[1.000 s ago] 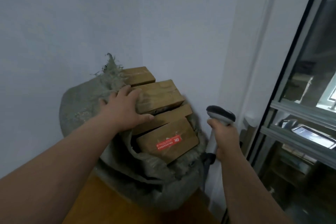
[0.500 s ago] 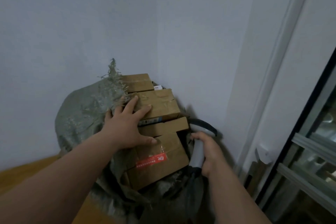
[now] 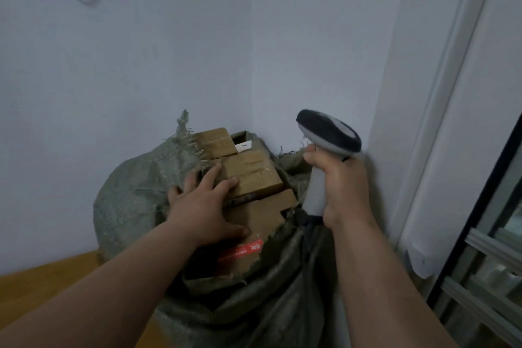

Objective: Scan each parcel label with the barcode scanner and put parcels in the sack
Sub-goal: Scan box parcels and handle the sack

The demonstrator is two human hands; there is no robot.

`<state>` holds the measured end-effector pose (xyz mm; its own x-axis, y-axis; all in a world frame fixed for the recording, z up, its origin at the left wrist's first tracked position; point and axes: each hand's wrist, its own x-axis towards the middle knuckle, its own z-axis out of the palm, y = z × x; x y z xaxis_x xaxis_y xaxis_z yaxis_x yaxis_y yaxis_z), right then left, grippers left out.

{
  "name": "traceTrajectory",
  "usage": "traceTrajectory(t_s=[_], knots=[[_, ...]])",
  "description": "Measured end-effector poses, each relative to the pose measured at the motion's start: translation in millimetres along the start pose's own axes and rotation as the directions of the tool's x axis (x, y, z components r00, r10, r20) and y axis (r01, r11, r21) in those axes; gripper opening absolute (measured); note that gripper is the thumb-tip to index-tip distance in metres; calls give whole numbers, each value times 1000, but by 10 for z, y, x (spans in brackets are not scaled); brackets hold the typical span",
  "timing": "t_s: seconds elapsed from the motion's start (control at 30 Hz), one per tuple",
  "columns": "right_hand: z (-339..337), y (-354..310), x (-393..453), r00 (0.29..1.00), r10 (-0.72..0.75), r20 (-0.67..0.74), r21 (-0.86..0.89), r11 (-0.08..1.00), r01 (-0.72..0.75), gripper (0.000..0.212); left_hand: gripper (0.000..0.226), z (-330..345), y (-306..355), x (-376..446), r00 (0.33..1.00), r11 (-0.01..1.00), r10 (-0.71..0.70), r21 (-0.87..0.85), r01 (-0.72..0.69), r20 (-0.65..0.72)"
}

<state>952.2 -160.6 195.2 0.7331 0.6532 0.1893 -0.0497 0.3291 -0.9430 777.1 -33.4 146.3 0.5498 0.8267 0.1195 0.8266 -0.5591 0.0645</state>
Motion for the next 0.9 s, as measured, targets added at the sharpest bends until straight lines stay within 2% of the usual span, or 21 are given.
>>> traceTrajectory(t_s=[0.07, 0.17, 0.33, 0.43, 0.5, 0.57, 0.63, 0.7, 0.77, 0.83, 0.9], knots=[[133, -153, -1, 999, -29, 37, 26, 999, 28, 9, 94, 42, 93, 7, 999, 998, 48, 38, -47, -21], [328, -348, -68, 993, -70, 92, 61, 996, 65, 8, 61, 90, 196, 13, 992, 989, 127, 80, -124, -26], [398, -518, -203, 946, -301, 121, 106, 951, 289, 7, 61, 97, 155, 145, 987, 987, 157, 19, -158, 46], [320, -413, -137, 983, -177, 47, -47, 983, 179, 8, 59, -10, 95, 151, 977, 977, 208, -62, -204, 55], [250, -327, -109, 997, -83, 1, -103, 991, 83, 6, 61, -131, 26, 104, 977, 961, 212, -182, -206, 12], [180, -264, -123, 999, -34, -12, -140, 990, 32, 8, 57, -259, -61, 48, 987, 920, 132, -360, -157, -92], [140, -247, -149, 1000, -21, -10, -192, 981, 19, 8, 48, -403, -165, -14, 977, 818, -86, -574, -43, -196], [144, -263, -168, 997, -67, -27, -280, 958, 57, 12, 51, -536, -302, -32, 916, 689, -322, -723, 53, -240], [181, -298, -207, 983, -169, -74, -376, 918, 130, 20, 67, -619, -506, -12, 868, 651, -445, -745, 146, -219], [236, -347, -283, 953, -281, -114, -452, 869, 202, 20, 74, -636, -706, -27, 881, 660, -462, -703, 264, -104], [298, -364, -377, 930, -363, -63, -483, 826, 290, 12, 73, -604, -906, -62, 886, 655, -463, -677, 335, -9]])
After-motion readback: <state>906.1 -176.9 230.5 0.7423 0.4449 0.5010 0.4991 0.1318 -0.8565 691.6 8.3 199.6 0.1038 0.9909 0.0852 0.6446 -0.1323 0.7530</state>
